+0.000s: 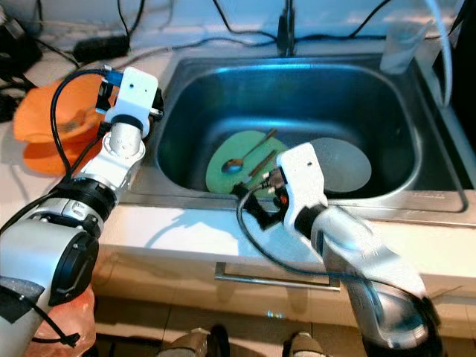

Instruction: Kitchen organization

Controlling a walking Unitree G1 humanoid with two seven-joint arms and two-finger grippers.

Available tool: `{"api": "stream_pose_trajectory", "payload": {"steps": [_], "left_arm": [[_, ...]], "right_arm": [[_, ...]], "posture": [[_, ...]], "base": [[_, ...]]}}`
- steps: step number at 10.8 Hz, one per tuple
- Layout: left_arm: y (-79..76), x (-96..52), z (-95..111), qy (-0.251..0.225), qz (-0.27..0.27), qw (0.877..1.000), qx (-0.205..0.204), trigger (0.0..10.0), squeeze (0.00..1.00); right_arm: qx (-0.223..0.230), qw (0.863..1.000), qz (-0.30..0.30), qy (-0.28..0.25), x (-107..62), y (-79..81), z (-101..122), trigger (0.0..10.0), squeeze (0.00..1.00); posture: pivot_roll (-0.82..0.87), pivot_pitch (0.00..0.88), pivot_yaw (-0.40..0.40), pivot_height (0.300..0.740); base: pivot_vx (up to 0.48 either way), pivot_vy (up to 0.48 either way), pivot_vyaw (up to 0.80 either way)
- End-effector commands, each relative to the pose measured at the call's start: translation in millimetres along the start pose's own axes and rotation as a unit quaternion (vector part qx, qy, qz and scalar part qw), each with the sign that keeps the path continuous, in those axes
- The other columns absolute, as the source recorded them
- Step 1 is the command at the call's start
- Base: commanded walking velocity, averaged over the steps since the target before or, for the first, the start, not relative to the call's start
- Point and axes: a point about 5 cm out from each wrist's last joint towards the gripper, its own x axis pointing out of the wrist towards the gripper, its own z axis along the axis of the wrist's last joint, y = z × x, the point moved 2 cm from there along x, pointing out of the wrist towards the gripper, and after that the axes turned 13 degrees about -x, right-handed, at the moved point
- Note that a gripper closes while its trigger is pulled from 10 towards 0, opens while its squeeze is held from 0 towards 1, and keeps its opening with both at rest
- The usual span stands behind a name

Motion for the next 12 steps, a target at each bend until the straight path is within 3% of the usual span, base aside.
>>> {"api": "stream_pose_trajectory", "payload": {"steps": [1,3,7,10,12], "left_arm": [[8.4,-1.0,-9.7,0.018,0.003,1.000,0.013,10.0,0.00],[19.9,0.4,-9.9,0.015,0.021,0.999,0.024,10.0,0.00],[32.4,4.3,-0.7,-0.003,0.043,0.999,0.032,10.0,0.00],[29.6,6.7,7.0,-0.011,0.038,0.999,0.027,10.0,0.00],[26.8,6.4,6.7,-0.010,0.030,0.999,0.021,10.0,0.00]], "right_arm": [[0.012,1.000,0.001,0.009,-3.5,2.5,-3.1,10.0,0.00],[0.020,1.000,0.006,0.004,-5.9,3.2,0.0,10.0,0.00],[0.019,0.997,0.069,-0.027,-9.3,19.2,12.4,10.0,0.00],[0.028,0.989,0.127,-0.066,-15.5,37.4,26.3,10.0,0.00],[0.025,0.986,0.132,-0.100,-16.4,34.6,40.9,10.0,0.00]], "posture": [[-0.19,0.208,0.133,0.740],[-0.19,0.209,0.120,0.740],[-0.19,0.201,0.120,0.740],[-0.18,0.200,0.125,0.740],[-0.18,0.190,0.127,0.740]], "base": [[0.000,0.000,0.00],[0.000,0.000,0.00],[0.000,0.000,0.00],[0.000,0.000,0.00],[0.000,0.000,0.00]]}}
